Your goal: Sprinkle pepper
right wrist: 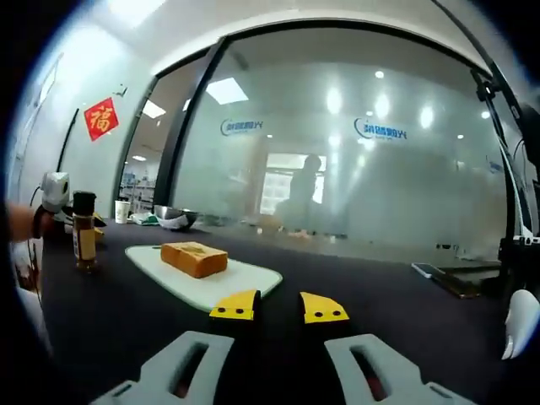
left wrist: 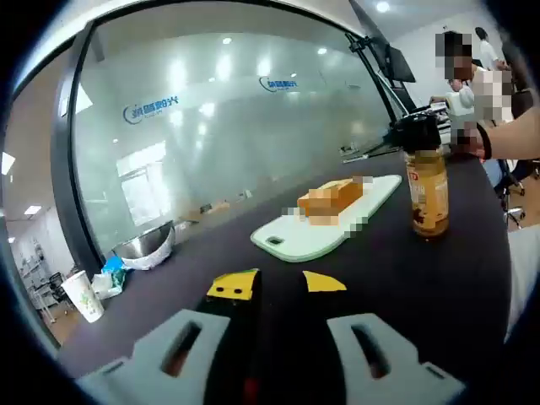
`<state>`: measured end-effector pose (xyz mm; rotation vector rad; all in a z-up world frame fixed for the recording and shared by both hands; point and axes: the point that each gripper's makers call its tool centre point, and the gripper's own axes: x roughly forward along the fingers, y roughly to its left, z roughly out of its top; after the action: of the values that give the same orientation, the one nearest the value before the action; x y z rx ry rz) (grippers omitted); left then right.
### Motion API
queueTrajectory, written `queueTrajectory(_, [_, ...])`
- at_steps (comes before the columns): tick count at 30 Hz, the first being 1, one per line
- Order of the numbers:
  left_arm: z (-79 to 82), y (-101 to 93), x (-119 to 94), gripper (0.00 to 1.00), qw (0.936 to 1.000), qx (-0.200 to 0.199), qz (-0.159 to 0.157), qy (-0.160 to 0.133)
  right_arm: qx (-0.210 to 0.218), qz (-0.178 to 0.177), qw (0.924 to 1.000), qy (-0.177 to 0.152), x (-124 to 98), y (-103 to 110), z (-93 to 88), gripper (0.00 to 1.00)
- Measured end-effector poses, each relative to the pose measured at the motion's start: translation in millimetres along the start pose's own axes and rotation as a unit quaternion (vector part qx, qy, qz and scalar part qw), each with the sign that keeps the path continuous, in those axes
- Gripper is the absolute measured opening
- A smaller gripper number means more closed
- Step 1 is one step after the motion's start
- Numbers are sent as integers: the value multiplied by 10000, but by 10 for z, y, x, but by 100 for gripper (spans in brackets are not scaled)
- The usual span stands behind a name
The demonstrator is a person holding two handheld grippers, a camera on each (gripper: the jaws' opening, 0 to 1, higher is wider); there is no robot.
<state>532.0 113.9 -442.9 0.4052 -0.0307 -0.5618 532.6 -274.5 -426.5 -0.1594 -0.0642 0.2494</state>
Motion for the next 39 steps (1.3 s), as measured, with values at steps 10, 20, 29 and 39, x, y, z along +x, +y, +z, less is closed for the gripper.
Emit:
queueTrajectory(10, [-10, 2, 5, 11, 10000, 32, 17, 25, -6, 22, 10000, 10, 0, 18, -2, 13])
queueTrajectory(20, [-13, -21, -5, 11, 10000, 23, 19, 45, -20, 48, 10000, 13, 7, 21, -4, 13])
queueTrajectory(29, [-30, 9, 12, 12, 10000, 15, -11, 39, -15, 36, 10000, 20, 8, 4, -13, 13])
queueTrajectory(39, [-33, -21, 13, 13, 9999, 3, -46, 101, -10, 50, 10000, 17, 13, 9, -9, 13])
